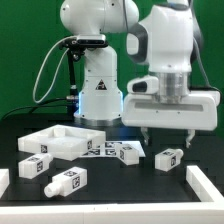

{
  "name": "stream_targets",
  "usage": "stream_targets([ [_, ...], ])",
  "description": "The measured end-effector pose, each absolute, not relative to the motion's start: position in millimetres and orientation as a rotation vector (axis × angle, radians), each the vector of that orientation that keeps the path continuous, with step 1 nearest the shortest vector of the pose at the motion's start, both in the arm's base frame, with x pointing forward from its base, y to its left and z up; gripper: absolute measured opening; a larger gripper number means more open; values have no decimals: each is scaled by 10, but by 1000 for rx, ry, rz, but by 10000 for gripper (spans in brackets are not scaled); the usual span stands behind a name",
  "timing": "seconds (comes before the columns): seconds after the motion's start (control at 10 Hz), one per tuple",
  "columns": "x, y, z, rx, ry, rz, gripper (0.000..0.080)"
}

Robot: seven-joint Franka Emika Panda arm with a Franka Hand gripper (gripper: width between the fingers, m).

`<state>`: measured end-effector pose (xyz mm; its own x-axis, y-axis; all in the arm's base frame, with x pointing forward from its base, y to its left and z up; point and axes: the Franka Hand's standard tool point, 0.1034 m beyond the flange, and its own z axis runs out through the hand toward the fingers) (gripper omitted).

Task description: Assemble one leg

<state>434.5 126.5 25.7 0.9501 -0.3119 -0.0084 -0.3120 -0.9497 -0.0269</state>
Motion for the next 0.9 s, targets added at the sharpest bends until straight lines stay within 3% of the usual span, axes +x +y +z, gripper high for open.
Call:
stream_targets([
  [0.5, 4332, 1299, 103, -3066, 460, -10, 649],
  [0.7, 4331, 1301, 103, -3068, 441, -10, 425],
  [0.8, 4331, 1303, 103, -3069, 436, -10, 425],
  [0.9, 4313, 1324, 116, -3069, 427, -11, 282],
])
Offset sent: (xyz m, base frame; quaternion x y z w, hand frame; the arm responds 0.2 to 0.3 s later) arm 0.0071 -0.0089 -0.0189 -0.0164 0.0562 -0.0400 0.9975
